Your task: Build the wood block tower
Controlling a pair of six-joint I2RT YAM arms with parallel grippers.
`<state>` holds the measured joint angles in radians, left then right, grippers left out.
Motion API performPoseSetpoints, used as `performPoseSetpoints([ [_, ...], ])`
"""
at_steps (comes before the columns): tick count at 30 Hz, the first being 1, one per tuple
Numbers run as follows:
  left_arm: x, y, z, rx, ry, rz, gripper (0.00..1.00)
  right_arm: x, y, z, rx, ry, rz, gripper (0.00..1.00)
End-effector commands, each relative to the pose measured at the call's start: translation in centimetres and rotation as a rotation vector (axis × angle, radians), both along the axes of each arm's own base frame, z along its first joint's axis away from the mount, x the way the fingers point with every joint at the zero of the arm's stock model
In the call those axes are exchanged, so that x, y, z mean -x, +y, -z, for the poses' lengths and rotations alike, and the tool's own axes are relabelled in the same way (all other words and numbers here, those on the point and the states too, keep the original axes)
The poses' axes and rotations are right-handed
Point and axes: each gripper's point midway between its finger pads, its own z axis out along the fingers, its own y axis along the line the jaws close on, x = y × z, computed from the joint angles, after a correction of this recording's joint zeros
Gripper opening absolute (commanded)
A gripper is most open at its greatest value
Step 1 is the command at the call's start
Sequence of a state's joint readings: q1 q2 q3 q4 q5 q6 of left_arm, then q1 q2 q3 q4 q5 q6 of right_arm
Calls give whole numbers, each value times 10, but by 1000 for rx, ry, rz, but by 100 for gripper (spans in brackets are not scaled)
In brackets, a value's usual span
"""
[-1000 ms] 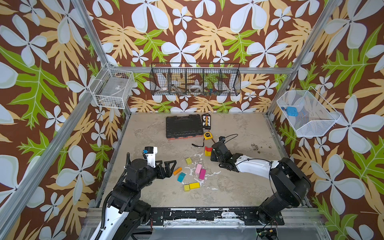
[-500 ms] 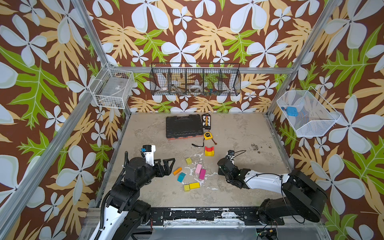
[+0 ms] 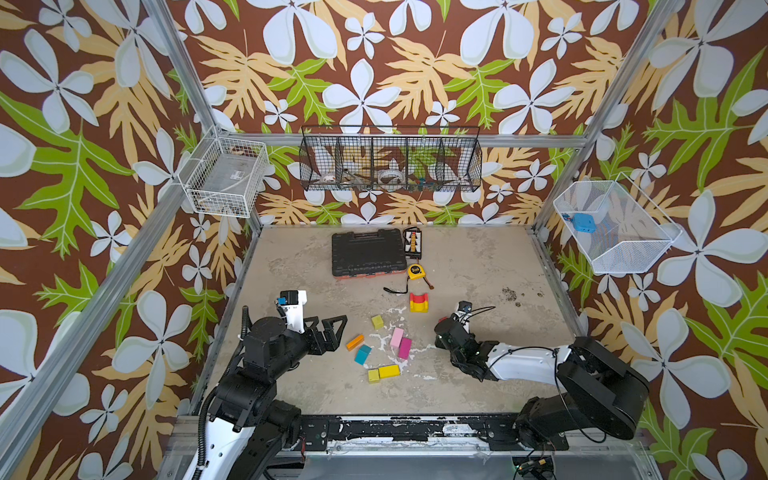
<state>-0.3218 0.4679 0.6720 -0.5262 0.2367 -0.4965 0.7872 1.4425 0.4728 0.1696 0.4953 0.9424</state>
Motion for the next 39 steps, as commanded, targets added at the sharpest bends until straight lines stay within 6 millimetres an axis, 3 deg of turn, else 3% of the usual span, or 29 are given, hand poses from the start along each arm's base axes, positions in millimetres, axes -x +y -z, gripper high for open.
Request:
performPoseSetpoints([
  [1, -1, -1, 0, 4, 6, 3, 100, 25, -18, 18, 73, 127, -6, 46],
  [6, 2, -8, 1, 7, 13, 48, 100, 30, -21, 15, 75, 134, -15, 47],
  [11, 5, 0, -1, 3, -29, 12, 100, 34, -19, 22, 51, 144, -31, 47],
  [19, -4, -7, 24, -17, 71, 33, 100, 29, -21, 35, 104, 181, -33, 46],
  [30, -1, -4, 16, -8, 34, 20, 100, 29, -36, 34, 86, 155, -5, 46],
  [39, -3, -5, 21, -11, 52, 23, 100, 24, -22, 23, 30, 125, -50, 60],
])
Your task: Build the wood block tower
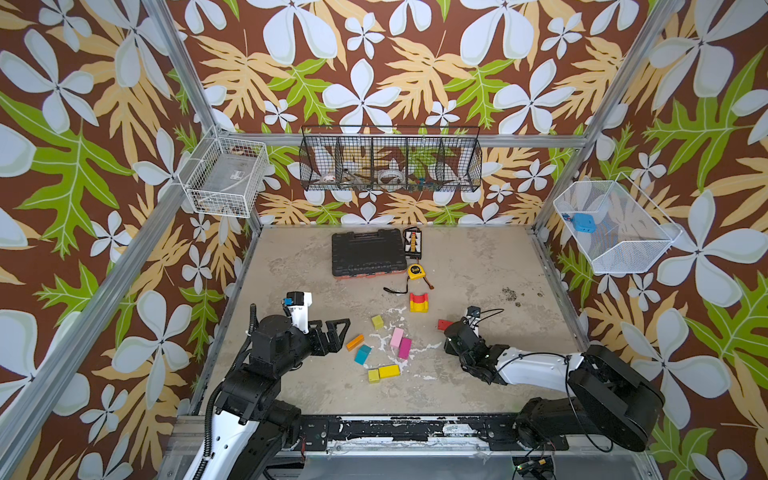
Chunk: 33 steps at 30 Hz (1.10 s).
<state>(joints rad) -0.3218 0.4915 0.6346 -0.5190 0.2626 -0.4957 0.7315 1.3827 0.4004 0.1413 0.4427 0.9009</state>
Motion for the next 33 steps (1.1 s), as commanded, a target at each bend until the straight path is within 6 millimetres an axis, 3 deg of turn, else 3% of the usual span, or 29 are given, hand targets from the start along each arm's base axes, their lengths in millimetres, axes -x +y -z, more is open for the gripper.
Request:
performPoseSetpoints([
  [1, -2, 0, 1, -5, -1, -1, 100, 10, 4, 9, -3, 68, -48, 62],
  [7, -1, 0, -1, -2, -10, -2, 100, 3, 13, 7, -5, 71, -59, 71],
  [9, -1, 1, -1, -2, -11, -6, 100, -12, 39, 15, -4, 133, -110, 76],
  [14, 0, 1, -1, -1, -12, -5, 100, -16, 48, 19, -6, 149, -126, 76],
  [28, 0, 1, -1, 0, -12, -3, 100, -22, 33, 23, 105, 143, -85, 76],
  [33, 0, 1, 0, -1, -10, -3, 100, -23, 29, 28, 144, 155, -63, 68],
])
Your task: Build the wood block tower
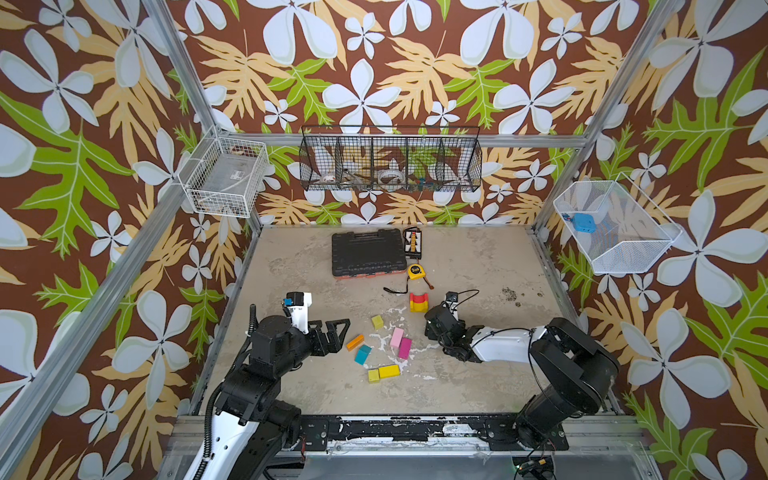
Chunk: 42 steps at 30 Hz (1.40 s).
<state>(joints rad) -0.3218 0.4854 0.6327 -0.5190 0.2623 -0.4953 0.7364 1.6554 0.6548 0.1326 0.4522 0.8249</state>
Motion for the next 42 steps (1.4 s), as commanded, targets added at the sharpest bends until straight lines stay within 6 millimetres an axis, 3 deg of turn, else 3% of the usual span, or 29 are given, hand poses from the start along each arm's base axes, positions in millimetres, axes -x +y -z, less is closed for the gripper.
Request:
performPoseSetpoints([
  [1, -1, 0, 0, -1, -7, -3, 100, 24, -15, 27, 76, 140, -2, 66],
  [18, -8, 5, 5, -16, 12, -29, 100, 30, -34, 41, 90, 157, 48, 58],
  [28, -8, 6, 4, -13, 8, -35, 100, 32, -65, 55, 46, 192, 119, 57],
  [32, -7, 6, 3, -12, 3, -34, 100, 24, -74, 51, 61, 183, 153, 56],
  [42, -5, 5, 2, -9, -4, -28, 100, 27, -77, 41, -23, 145, 187, 58],
])
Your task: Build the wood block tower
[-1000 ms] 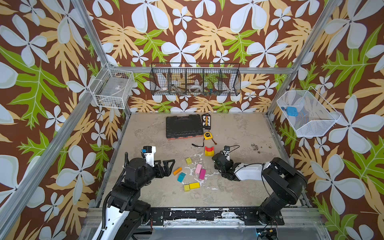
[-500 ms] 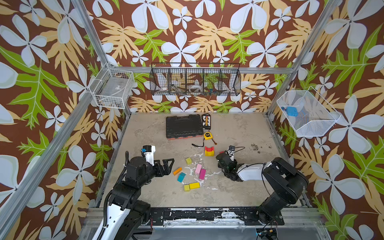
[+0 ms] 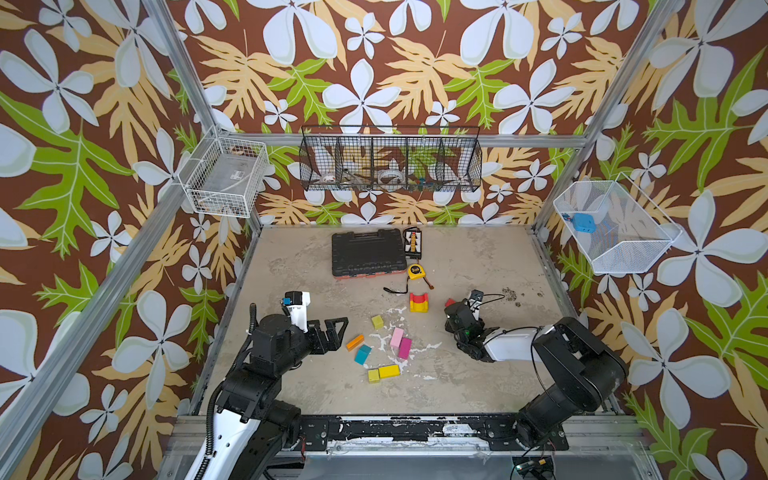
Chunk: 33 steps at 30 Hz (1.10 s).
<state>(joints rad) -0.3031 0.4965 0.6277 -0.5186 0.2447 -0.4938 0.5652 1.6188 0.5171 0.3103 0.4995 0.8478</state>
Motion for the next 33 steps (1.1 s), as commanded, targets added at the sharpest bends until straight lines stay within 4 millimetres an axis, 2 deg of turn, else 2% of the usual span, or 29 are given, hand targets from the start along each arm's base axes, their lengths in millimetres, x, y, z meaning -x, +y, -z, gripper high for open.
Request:
performPoseSetpoints([
  [1, 0, -1, -3, 4, -16, 6, 100, 40, -5, 34, -21, 220, -28, 58],
  [6, 0, 0, -4, 6, -22, 5, 100, 26, 7, 10, -67, 172, -60, 62],
  [9, 0, 0, -5, 6, -24, 5, 100, 20, 17, 2, -100, 160, -82, 68],
  [14, 0, -2, -2, 6, -14, 15, 100, 9, 23, -1, -100, 163, -81, 76],
  [19, -1, -15, 7, 14, 29, 83, 100, -6, 30, 1, -78, 173, -75, 77],
  [22, -3, -15, 13, 9, 53, 82, 100, -16, 31, 4, -47, 181, -63, 77],
  [33, -3, -12, 9, 12, 32, 62, 100, -32, 27, 1, 32, 175, -24, 80],
])
